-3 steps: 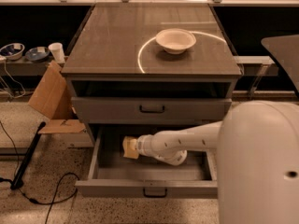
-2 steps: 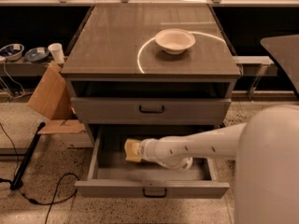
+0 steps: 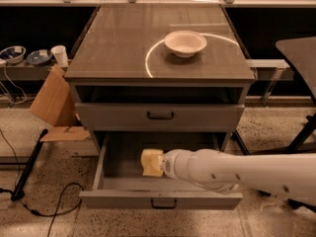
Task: Pick sponge from middle drawer and place on counter
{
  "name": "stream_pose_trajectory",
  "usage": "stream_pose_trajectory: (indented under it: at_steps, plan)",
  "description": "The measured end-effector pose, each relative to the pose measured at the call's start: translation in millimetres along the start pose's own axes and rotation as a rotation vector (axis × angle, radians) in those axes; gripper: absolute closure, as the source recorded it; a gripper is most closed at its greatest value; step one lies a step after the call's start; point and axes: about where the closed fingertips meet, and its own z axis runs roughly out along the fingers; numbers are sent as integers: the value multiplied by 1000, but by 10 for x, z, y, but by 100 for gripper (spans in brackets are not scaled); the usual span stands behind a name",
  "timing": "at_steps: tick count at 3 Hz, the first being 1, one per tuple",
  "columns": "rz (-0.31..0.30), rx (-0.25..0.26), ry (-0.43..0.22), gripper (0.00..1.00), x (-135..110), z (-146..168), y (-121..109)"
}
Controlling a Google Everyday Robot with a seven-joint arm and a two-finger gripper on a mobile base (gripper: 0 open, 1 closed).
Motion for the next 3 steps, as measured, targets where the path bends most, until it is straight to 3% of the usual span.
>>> stream_pose_trajectory:
  at_steps: [1,2,3]
  plan:
    - [-77,27,-18,100,-308,-576,95]
    - [-196,37,-86,100,-904,-1039,321]
    - [-313,23,-172,100,-1655,-1335,637]
